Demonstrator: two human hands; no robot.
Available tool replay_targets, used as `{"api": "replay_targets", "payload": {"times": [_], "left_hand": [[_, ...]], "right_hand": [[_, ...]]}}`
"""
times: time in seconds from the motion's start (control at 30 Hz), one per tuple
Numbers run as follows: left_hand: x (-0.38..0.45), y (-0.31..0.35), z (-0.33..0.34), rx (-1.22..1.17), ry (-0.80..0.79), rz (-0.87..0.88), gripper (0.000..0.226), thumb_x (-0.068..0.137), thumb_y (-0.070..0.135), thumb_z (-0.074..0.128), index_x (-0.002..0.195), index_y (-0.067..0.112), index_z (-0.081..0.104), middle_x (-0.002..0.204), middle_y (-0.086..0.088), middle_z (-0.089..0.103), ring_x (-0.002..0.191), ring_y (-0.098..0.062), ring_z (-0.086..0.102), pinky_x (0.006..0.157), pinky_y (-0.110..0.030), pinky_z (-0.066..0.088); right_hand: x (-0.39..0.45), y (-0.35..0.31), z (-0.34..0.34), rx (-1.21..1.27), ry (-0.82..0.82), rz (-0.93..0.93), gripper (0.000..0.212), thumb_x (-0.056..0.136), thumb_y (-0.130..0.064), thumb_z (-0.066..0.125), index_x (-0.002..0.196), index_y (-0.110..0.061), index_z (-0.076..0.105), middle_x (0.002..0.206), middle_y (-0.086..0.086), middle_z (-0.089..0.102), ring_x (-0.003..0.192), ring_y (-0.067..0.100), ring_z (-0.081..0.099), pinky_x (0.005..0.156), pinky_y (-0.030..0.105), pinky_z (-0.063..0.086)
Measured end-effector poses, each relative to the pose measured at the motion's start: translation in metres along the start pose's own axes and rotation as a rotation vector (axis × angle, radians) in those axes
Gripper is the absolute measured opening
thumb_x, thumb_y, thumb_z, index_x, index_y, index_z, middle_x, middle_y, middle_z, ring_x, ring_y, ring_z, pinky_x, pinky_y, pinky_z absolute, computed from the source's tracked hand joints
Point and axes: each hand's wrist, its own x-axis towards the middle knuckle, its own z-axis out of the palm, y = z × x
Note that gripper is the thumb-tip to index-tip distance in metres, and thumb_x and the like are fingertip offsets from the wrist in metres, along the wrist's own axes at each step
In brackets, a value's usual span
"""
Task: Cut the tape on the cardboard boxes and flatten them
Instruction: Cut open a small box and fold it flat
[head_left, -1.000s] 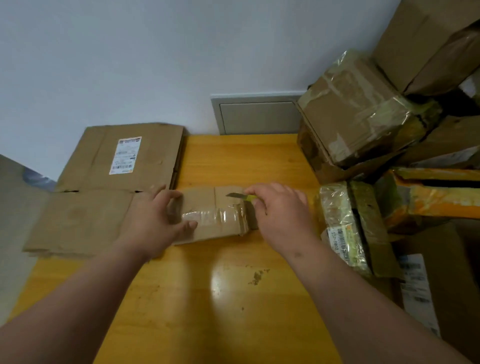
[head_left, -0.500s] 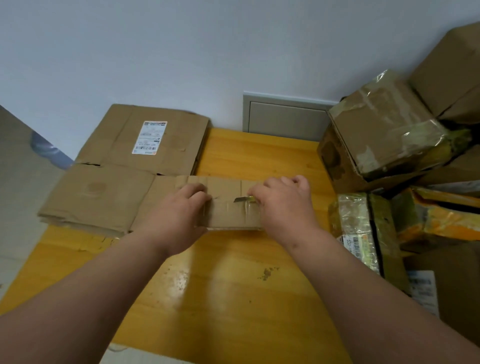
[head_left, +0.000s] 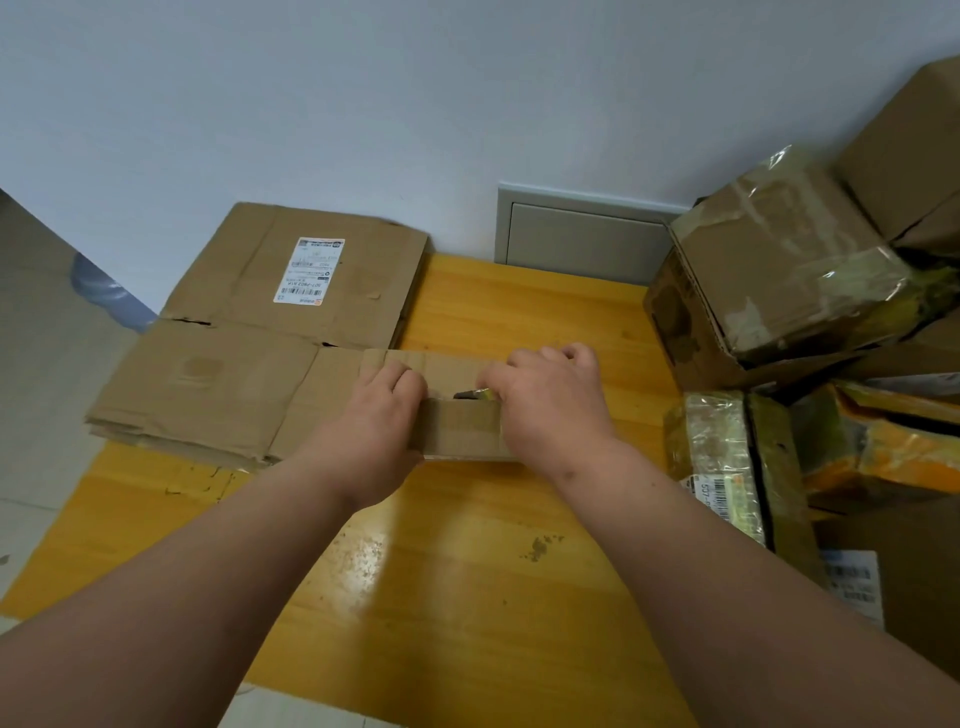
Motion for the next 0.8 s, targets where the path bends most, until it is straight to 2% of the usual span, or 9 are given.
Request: {"api": "replay_targets", "payload": {"times": [0.13,0.23,0.37,0.47,0.53,0.6,0.63,0.7,0.8], "left_hand": [[0.0,0.001,-0.001,0.056,-0.006,-0.018,0.049,0.075,0.027,0.081,0.101,0.026,0.04,0.102,0.009,0.041,0.095,-0.01,0.027,0.102,-0.04,0.038],[0.0,0.004,-0.002,0.073,-0.009,-0.054,0.048,0.076,0.025,0.08,0.096,0.028,0.036,0.095,0.009,0.045,0.097,-0.017,0.041,0.115,-0.051,0.025],[0.003,0.008,-0.003,0.161,0.024,-0.057,0.047,0.078,0.026,0.078,0.091,0.029,0.032,0.089,0.009,0.052,0.086,-0.014,0.043,0.12,-0.052,0.014],[0.001,0.011,-0.004,0.193,0.06,-0.039,0.044,0.081,0.026,0.076,0.088,0.029,0.033,0.088,0.009,0.056,0.087,-0.015,0.05,0.119,-0.052,0.013],[-0.004,0.013,-0.003,0.212,0.075,-0.019,0.035,0.084,0.025,0.074,0.09,0.028,0.039,0.098,0.007,0.061,0.102,-0.019,0.057,0.119,-0.052,0.014],[-0.009,0.015,-0.001,0.224,0.084,0.004,0.025,0.085,0.022,0.073,0.095,0.024,0.05,0.11,0.003,0.066,0.122,-0.024,0.054,0.119,-0.055,0.016],[-0.01,0.015,-0.001,0.226,0.089,0.015,0.022,0.085,0.02,0.073,0.096,0.022,0.054,0.113,0.001,0.067,0.128,-0.026,0.052,0.118,-0.057,0.017],[-0.013,0.016,-0.001,0.24,0.095,0.026,0.021,0.083,0.016,0.075,0.096,0.018,0.06,0.112,-0.001,0.07,0.128,-0.029,0.054,0.117,-0.058,0.019],[-0.012,0.016,-0.002,0.272,0.122,0.035,0.02,0.08,0.014,0.078,0.093,0.016,0.063,0.099,-0.001,0.072,0.111,-0.028,0.064,0.115,-0.056,0.026]], "right_hand": [[0.001,0.003,-0.007,-0.031,-0.063,-0.048,0.034,0.089,-0.014,0.052,0.108,-0.037,0.067,0.088,-0.008,0.051,0.095,0.021,0.047,0.1,0.045,0.02],[-0.003,0.012,-0.012,-0.063,-0.021,-0.064,0.034,0.088,-0.014,0.055,0.109,-0.038,0.067,0.088,-0.009,0.055,0.094,0.02,0.048,0.1,0.045,0.02],[-0.011,0.034,-0.02,-0.08,-0.002,-0.011,0.034,0.087,-0.014,0.055,0.108,-0.039,0.067,0.091,-0.01,0.058,0.096,0.019,0.049,0.101,0.046,0.019],[-0.021,0.06,-0.016,-0.033,0.002,0.147,0.035,0.088,-0.015,0.054,0.112,-0.039,0.066,0.1,-0.01,0.064,0.1,0.019,0.052,0.099,0.045,0.021],[-0.031,0.076,-0.007,0.161,0.016,0.373,0.03,0.095,-0.02,0.052,0.118,-0.035,0.064,0.105,-0.006,0.066,0.099,0.021,0.058,0.095,0.043,0.034],[-0.039,0.087,0.01,0.458,-0.042,0.614,0.028,0.099,-0.024,0.049,0.124,-0.031,0.06,0.094,-0.004,0.065,0.083,0.021,0.062,0.073,0.034,0.047],[-0.043,0.09,0.021,0.562,-0.088,0.695,0.028,0.1,-0.024,0.048,0.126,-0.028,0.059,0.086,-0.005,0.061,0.074,0.019,0.06,0.061,0.03,0.045],[-0.051,0.091,0.042,0.63,-0.193,0.778,0.032,0.1,-0.021,0.047,0.131,-0.024,0.055,0.085,-0.004,0.058,0.07,0.018,0.058,0.053,0.027,0.038],[-0.063,0.084,0.068,0.577,-0.352,0.788,0.041,0.098,-0.014,0.045,0.139,-0.02,0.046,0.104,0.008,0.06,0.084,0.025,0.059,0.059,0.03,0.042]]}}
